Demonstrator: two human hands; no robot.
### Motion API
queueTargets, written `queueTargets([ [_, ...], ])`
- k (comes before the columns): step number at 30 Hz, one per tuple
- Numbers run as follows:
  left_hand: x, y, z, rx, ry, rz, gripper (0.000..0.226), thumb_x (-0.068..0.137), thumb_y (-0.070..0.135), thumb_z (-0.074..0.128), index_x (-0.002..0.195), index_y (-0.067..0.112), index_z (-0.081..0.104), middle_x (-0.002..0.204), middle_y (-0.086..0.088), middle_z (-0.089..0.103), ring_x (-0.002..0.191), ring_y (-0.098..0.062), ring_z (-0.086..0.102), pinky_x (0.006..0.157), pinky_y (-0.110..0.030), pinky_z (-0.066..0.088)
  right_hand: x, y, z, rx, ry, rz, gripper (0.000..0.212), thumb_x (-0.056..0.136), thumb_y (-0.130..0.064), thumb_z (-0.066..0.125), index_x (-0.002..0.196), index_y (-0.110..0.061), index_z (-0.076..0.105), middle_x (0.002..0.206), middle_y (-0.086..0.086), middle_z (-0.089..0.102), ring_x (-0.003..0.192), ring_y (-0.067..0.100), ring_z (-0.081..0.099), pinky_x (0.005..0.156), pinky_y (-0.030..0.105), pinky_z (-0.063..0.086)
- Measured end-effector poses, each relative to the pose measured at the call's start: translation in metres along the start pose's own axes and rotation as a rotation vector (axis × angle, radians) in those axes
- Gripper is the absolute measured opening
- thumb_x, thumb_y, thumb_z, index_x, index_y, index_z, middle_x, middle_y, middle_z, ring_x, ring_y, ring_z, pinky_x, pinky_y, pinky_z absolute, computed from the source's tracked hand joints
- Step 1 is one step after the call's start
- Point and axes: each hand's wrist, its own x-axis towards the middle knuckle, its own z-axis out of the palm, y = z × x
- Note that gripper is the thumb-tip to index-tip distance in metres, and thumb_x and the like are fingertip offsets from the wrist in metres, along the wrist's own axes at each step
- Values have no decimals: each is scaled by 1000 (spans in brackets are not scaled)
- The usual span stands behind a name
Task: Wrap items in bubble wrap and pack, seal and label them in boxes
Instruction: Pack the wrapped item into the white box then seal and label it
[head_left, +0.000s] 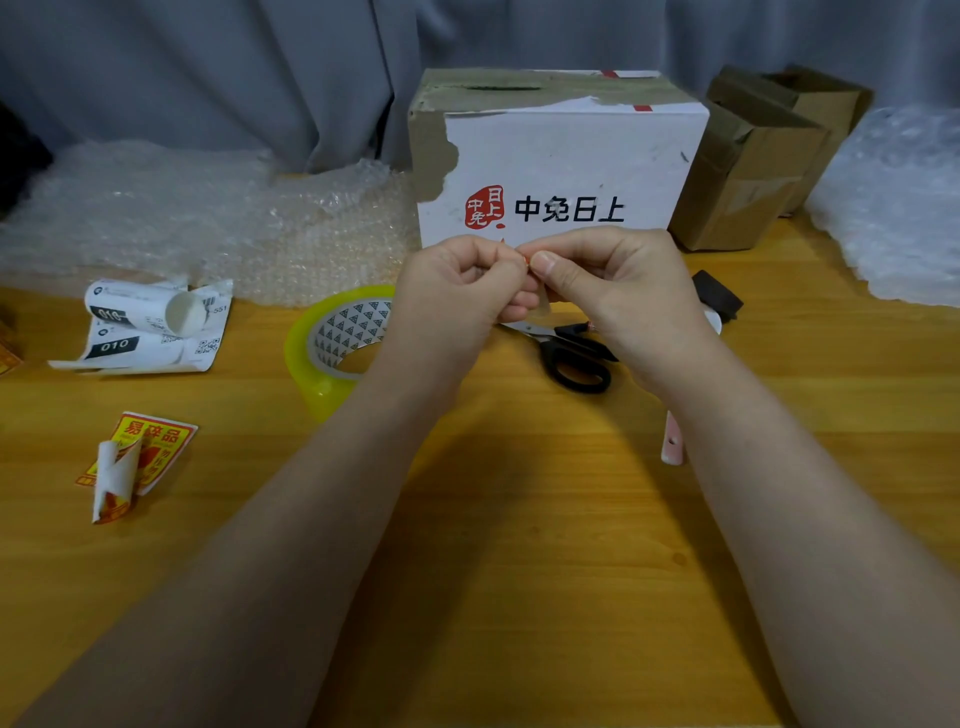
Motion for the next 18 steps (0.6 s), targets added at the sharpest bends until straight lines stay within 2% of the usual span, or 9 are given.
queueTargets([
  [13,-2,0,1,48,-14,42,13,89,-1,56,80,6,61,69,-5,63,60,-5,59,64,-17,53,0,-1,2,3,6,22,15,90,-5,62,100,-10,71,93,3,73,91,17,70,87,34,56],
  [18,-2,2,-1,85,-37,106,14,89,-2,54,80,7,59,68,-6,61,62,-9,57,64,-18,51,-2,-4,2,142,32,67,11,87,-4,65,97,-3,71,89,9,73,85,22,71,81,32,58],
])
